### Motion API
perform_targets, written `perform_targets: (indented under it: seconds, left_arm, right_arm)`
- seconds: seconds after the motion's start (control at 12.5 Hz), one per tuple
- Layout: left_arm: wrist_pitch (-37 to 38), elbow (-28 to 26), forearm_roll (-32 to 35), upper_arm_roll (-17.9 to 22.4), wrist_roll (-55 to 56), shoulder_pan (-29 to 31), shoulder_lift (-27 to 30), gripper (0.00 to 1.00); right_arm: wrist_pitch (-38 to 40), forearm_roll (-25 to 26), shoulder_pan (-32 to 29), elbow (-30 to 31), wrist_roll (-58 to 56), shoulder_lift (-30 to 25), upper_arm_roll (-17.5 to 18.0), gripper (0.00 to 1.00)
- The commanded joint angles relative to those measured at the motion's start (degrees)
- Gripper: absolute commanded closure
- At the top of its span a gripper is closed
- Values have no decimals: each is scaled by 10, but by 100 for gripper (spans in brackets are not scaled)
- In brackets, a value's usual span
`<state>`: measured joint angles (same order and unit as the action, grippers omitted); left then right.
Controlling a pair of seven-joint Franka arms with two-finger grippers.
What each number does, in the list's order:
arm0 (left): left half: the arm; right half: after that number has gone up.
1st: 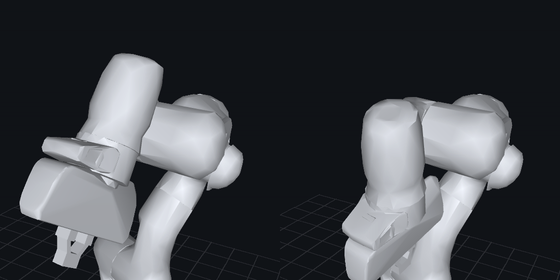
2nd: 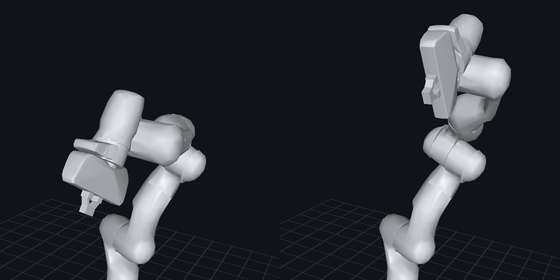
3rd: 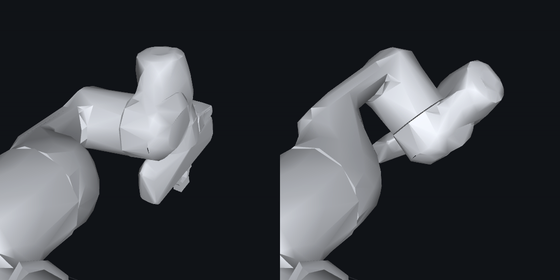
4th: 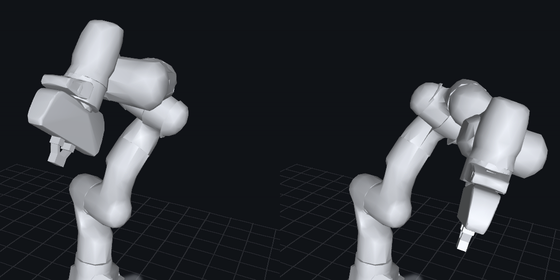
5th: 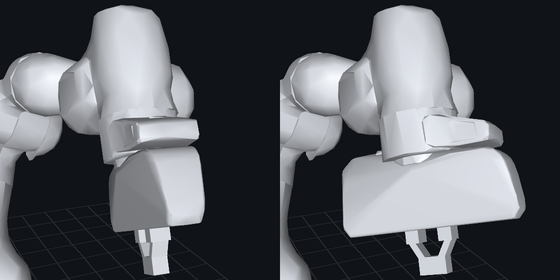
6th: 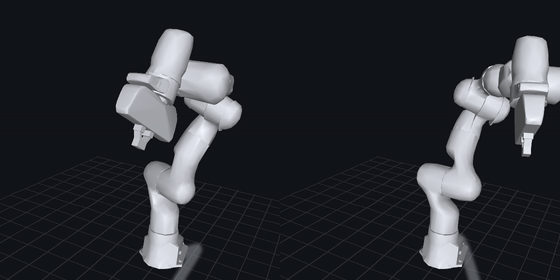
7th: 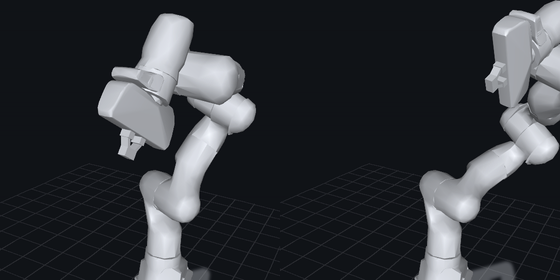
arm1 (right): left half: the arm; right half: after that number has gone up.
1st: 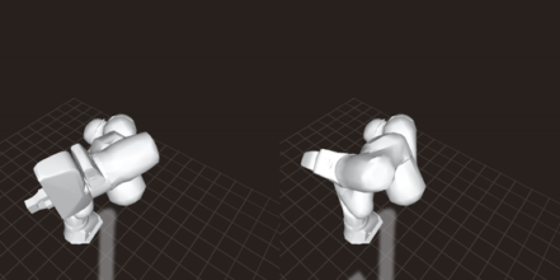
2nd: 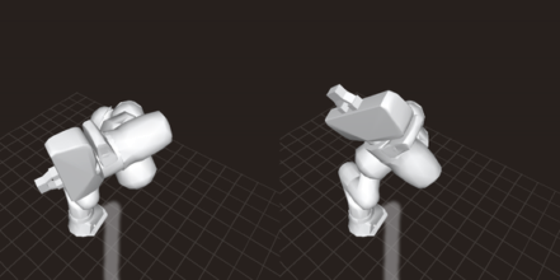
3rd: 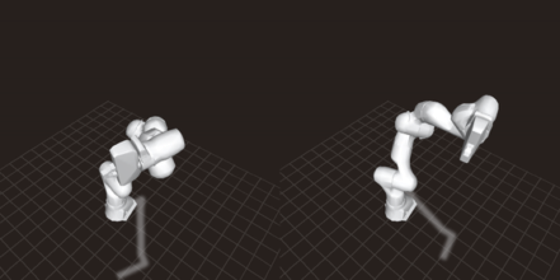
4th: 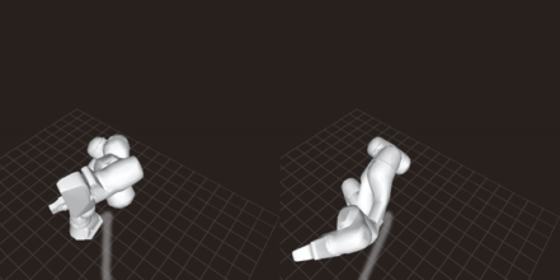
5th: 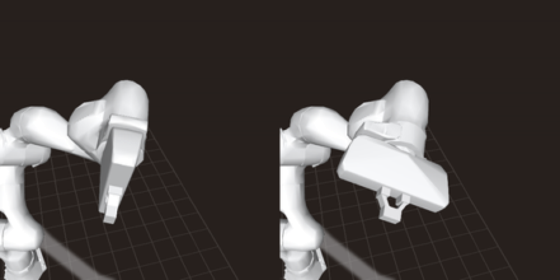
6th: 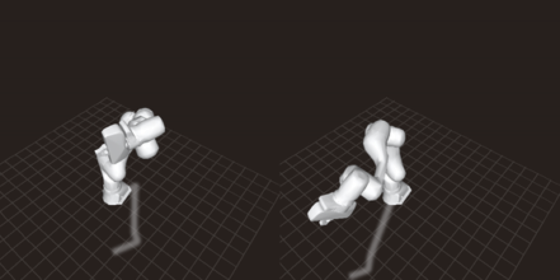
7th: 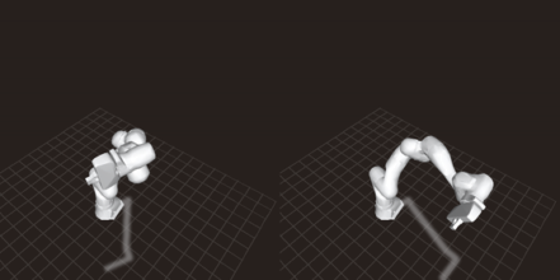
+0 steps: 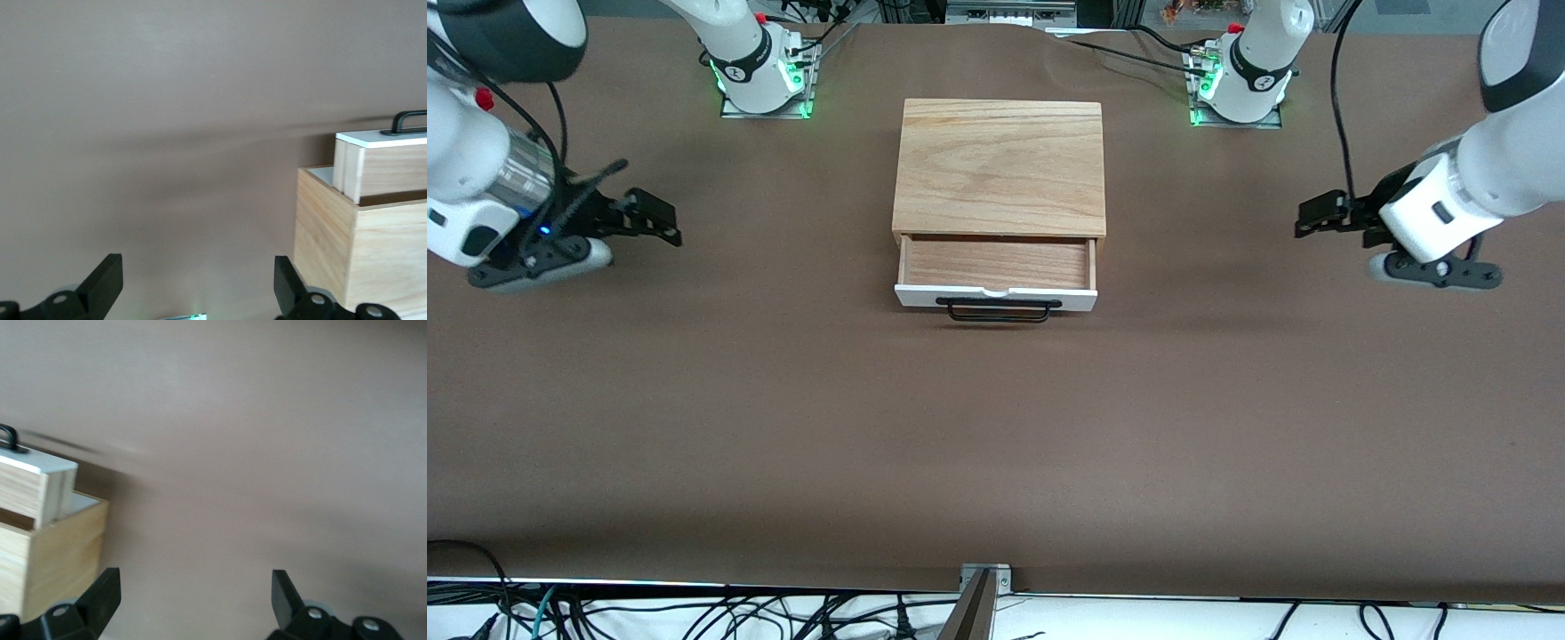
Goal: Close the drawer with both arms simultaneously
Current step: 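Move the left gripper and the right gripper toward the open drawer front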
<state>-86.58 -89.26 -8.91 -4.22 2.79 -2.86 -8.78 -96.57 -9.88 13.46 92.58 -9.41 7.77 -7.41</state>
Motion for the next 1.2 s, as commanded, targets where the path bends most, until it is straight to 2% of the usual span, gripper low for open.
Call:
perform_targets:
  seconds: [0.0, 0.24, 0.48, 0.64, 0.8, 1.04, 1.12]
  left_arm:
    - [-36, 21, -26, -1, -5, -14, -40, 0]
    - [-109, 21, -90, -9, -5, -24, -83, 0]
    - [-161, 34, -131, -12, 6, -43, -129, 0]
    - [-181, 50, -169, -13, 6, -47, -166, 0]
    - [-220, 52, -216, -13, 6, -59, -192, 0]
    - [-301, 52, -250, -13, 6, -107, -236, 0]
    - [-319, 51, -251, -13, 6, -129, -247, 0]
  right_arm:
    - [9, -48, 1, -73, -16, 75, -2, 0]
    - [8, -61, 3, -101, -13, 125, 24, 0]
    - [-32, -152, 3, -123, -11, 175, 35, 0]
    - [-39, -157, 17, -143, -5, 212, 35, 0]
    - [-61, -175, 24, -142, -4, 232, 56, 0]
    - [-88, -191, 51, -141, 13, 263, 71, 0]
    - [-112, -218, 56, -139, 15, 275, 72, 0]
